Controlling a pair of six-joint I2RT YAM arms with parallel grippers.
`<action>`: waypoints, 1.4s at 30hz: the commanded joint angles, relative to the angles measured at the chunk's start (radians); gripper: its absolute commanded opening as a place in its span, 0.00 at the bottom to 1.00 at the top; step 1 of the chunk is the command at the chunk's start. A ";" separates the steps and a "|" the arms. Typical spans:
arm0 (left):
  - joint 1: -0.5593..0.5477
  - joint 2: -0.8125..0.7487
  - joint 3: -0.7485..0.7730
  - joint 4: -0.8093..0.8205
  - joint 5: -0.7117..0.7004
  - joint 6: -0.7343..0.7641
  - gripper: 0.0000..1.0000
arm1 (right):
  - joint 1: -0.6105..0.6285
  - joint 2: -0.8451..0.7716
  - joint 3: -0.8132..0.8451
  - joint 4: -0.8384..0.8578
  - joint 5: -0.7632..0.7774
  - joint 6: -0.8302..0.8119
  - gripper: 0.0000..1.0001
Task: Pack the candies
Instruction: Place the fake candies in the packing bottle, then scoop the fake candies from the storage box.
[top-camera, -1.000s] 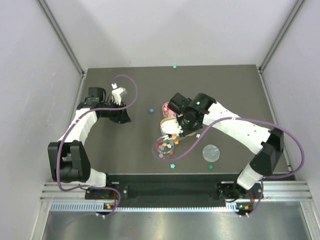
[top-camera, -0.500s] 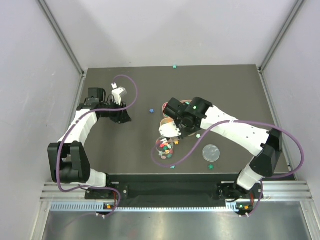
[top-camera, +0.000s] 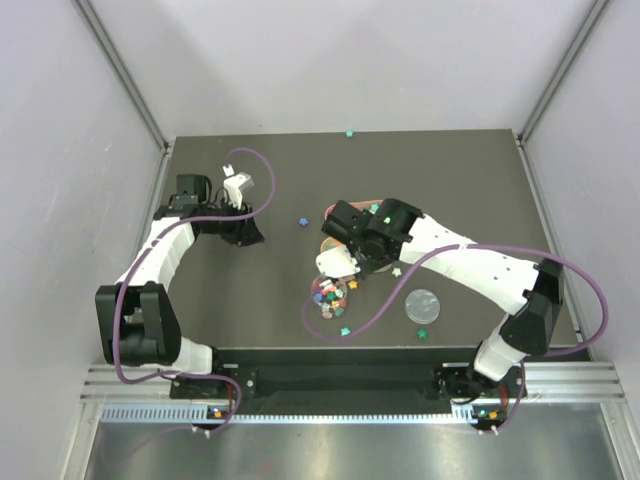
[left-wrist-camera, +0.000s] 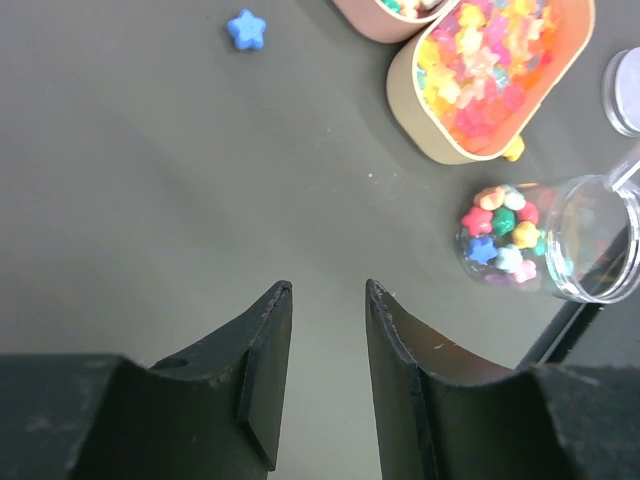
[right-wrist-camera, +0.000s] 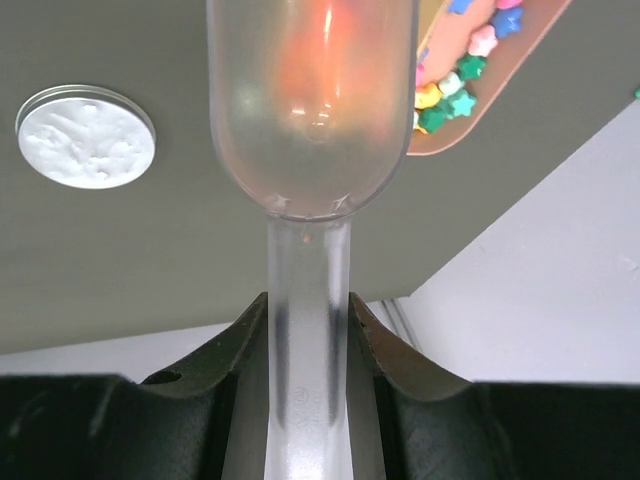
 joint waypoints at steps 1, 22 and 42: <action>-0.009 0.013 0.072 -0.027 0.061 -0.002 0.40 | -0.081 -0.008 0.085 -0.116 0.037 -0.002 0.00; -0.207 0.169 0.146 -0.084 0.045 0.015 0.38 | -0.321 0.223 0.076 -0.116 0.255 -0.114 0.00; -0.225 0.224 0.086 -0.078 0.130 0.018 0.37 | -0.267 0.349 0.075 -0.118 0.261 -0.148 0.00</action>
